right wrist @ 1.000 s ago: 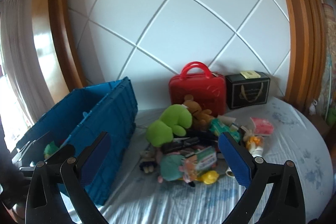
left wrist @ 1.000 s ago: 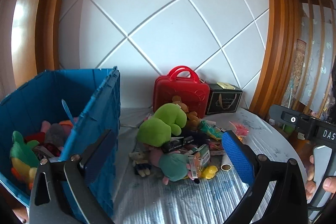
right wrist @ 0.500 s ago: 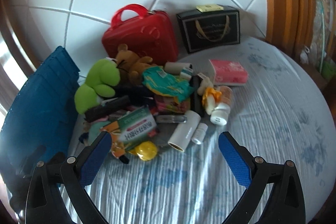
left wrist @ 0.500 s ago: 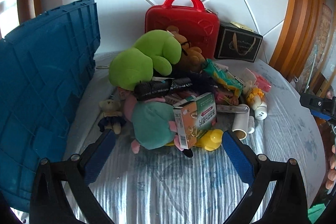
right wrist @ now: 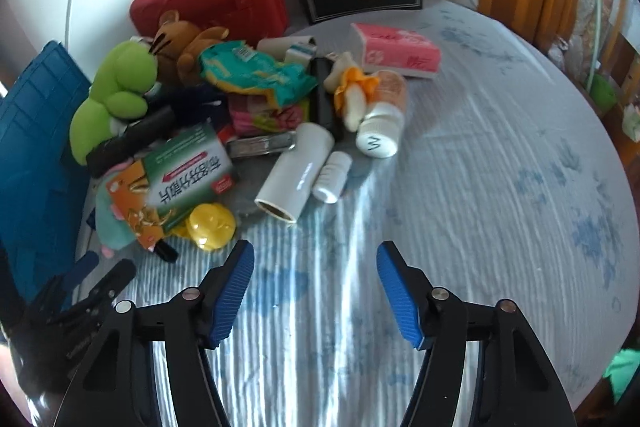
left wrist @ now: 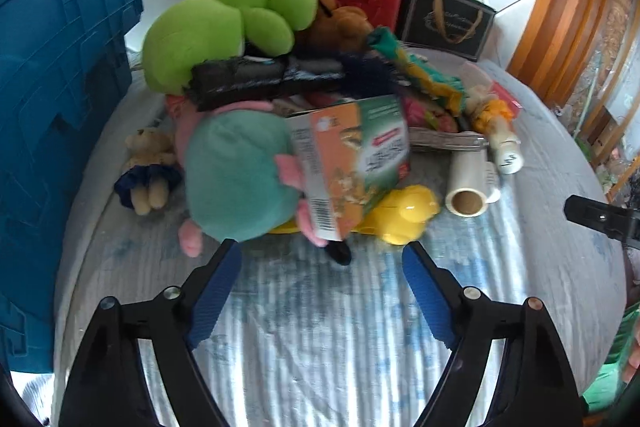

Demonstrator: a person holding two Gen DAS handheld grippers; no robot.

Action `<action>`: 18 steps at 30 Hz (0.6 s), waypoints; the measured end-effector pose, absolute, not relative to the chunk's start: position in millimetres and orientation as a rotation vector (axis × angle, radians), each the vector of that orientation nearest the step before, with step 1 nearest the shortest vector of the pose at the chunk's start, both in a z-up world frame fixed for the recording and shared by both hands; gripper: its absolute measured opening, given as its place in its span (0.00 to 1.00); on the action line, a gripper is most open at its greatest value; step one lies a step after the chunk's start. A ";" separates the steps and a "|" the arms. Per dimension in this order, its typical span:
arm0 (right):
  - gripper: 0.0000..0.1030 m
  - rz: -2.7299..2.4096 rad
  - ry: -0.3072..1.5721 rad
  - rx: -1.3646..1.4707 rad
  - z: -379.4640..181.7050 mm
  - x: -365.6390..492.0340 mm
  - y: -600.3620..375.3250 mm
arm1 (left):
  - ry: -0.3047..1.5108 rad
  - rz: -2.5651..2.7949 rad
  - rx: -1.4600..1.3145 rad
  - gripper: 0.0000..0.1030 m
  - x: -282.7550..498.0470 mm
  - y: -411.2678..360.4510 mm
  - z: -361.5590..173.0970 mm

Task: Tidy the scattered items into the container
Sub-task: 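Close the left tool on the pink and teal pig plush while the right tool approaches the pile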

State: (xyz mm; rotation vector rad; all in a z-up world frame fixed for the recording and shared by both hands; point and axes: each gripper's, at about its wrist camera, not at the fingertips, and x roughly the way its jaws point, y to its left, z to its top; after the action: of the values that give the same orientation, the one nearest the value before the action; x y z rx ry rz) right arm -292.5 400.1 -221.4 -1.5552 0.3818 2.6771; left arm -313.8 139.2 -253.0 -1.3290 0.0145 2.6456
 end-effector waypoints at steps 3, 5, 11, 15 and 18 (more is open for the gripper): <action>0.63 2.704 0.390 -1.580 -230.6 -301.9 385.7 | -0.013 2.686 -1.373 0.80 -321.9 118.1 -260.7; 0.63 2.715 0.387 -1.605 -238.2 -308.6 376.2 | -0.065 2.707 -1.396 0.80 -328.6 103.1 -263.2; 0.63 2.734 0.398 -1.676 -254.8 -331.5 354.8 | -0.073 2.715 -1.380 0.80 -346.3 96.0 -263.6; 0.64 2.772 0.393 -1.679 -253.2 -350.4 344.2 | -0.018 2.694 -1.429 0.80 -364.0 105.0 -278.1; 0.68 2.781 0.382 -1.700 -256.1 -361.7 337.0 | 0.014 2.694 -1.450 0.74 -376.4 105.1 -289.0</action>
State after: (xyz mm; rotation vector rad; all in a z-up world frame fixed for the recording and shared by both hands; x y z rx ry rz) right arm -361.7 337.0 -256.1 -1.6997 0.3821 2.7806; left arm -376.4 105.1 -289.0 -1.4503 0.0143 2.6939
